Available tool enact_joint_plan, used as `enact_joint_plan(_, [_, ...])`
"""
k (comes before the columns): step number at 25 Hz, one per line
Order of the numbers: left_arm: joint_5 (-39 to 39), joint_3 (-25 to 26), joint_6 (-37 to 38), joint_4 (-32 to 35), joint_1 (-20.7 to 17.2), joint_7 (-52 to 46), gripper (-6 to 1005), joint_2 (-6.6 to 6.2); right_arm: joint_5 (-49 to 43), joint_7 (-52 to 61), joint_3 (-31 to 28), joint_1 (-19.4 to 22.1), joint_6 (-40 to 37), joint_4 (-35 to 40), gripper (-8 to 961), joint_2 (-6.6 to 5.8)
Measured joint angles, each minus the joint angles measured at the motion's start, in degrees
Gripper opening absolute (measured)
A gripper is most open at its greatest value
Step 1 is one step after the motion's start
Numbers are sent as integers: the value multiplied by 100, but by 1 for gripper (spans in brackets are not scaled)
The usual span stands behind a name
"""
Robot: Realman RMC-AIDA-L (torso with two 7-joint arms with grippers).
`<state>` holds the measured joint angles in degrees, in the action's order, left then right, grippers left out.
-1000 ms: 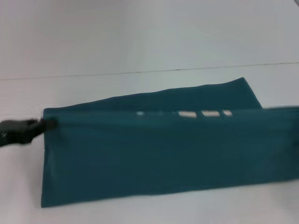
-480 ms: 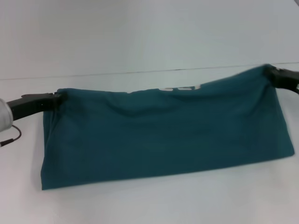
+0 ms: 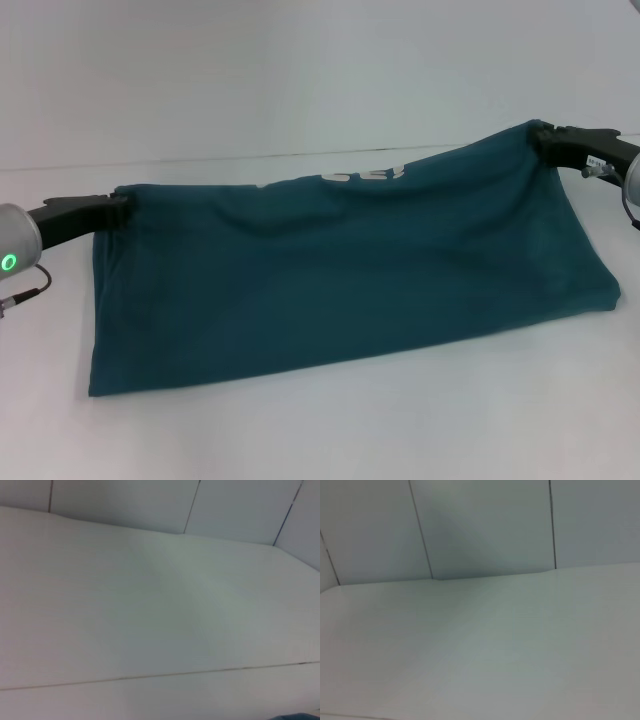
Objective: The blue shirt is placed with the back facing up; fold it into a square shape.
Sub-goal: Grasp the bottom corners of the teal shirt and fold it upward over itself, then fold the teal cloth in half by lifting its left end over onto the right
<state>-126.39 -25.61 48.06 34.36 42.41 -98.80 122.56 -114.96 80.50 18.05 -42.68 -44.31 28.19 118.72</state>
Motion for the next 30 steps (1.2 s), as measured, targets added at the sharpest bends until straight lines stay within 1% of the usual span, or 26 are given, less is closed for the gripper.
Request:
enact_joint_plan(4, [22,-20,-99,-22,1,0,88,-2,32,-4,34,-3,83,-47,174,0])
enact_joint_plan(8, [190,-5,-281,-16,-37,0,115,41,33,-28,161,-1,310,-74,188,18])
enact_joint_plan(13, [598,49,-518,6,-204,-30,149,53,61,-28,224,54,609,-38,206,48])
enact_joint_plan(15, [840,54,-621,45,-325,-28,163,58,172,-22,213,96,623,-17,213,22])
enact_joint_plan(17, [932,54,-642,65,-367,-26,234,59,376,-14,237,165,463,2,220,-37])
enact_joint_plan(18, [1133,46,-626,161,-490,-36,270,59,450,-4,248,199,350,20,223,-68])
enact_joint_plan(20, [1246,33,-471,282,-607,-91,341,59,526,126,255,275,40,97,297,-131])
enact_joint_plan(23, [1353,18,22,451,-788,-261,438,49,521,512,267,405,-478,264,409,-198])
enact_joint_plan(26, [1391,21,767,559,-947,-463,529,-16,508,947,310,584,-1102,372,546,-297])
enact_joint_plan(29, [1371,13,1426,683,-1097,-661,620,-50,501,1515,489,847,-1723,503,695,-423])
enact_joint_plan(30, [1365,8,1594,710,-1142,-685,666,-58,499,1691,553,924,-1892,545,721,-459])
